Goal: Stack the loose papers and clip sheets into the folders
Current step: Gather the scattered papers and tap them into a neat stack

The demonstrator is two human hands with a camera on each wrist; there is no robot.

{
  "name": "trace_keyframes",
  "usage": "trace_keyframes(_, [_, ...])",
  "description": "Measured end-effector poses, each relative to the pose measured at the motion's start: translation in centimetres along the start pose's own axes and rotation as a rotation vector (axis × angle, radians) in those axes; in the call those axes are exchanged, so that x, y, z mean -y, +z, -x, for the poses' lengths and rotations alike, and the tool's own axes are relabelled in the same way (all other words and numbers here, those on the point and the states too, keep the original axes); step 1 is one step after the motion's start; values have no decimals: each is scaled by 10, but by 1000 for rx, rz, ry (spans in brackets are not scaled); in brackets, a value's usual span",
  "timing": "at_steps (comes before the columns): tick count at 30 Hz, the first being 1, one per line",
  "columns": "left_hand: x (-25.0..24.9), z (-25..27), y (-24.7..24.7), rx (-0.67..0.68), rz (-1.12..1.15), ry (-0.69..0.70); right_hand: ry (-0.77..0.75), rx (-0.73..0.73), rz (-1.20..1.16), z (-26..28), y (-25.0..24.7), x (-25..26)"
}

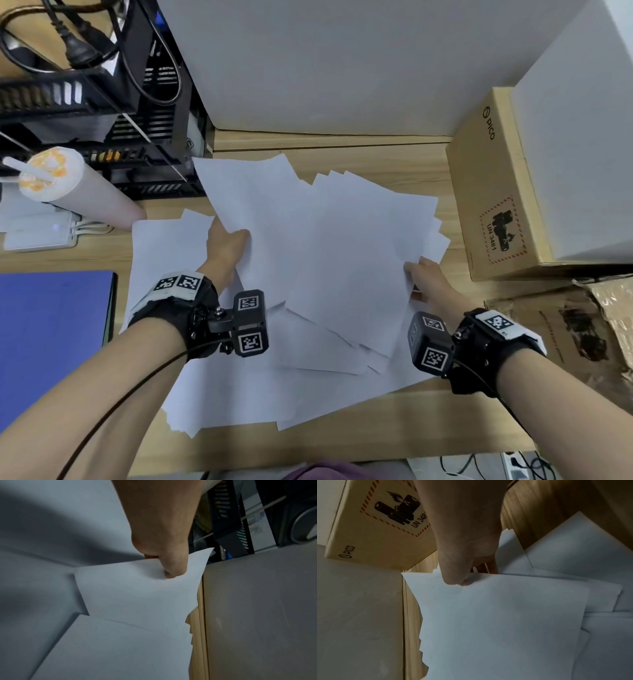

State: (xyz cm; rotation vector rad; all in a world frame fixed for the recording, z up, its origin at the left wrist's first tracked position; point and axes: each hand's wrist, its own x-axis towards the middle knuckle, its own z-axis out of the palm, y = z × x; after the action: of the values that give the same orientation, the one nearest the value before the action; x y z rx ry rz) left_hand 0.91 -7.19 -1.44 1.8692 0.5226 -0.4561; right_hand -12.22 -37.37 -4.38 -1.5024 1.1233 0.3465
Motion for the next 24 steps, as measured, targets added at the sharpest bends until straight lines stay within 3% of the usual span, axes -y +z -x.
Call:
trace_keyframes(3, [-3, 10, 6, 81, -113, 20, -27, -81, 34, -9, -5, -2])
trace_keyframes(7, [-1, 18, 7, 342, -269, -18, -72, -197, -80, -20, -11, -2])
trace_keyframes(9, [4, 19, 5, 402, -306, -47, -125, -247, 11, -20, -13, 1])
trace_keyframes(15, [25, 11, -2, 274, -231, -105, -350, -449, 229, -16, -18, 25])
trace_keyframes(20, [29, 15, -7, 304, -169, -219, -332, -293, 268, -32, -7, 44])
trace_keyframes(24, [36, 20, -19, 308, -168, -258, -355, -371, 212, -45, -1, 72])
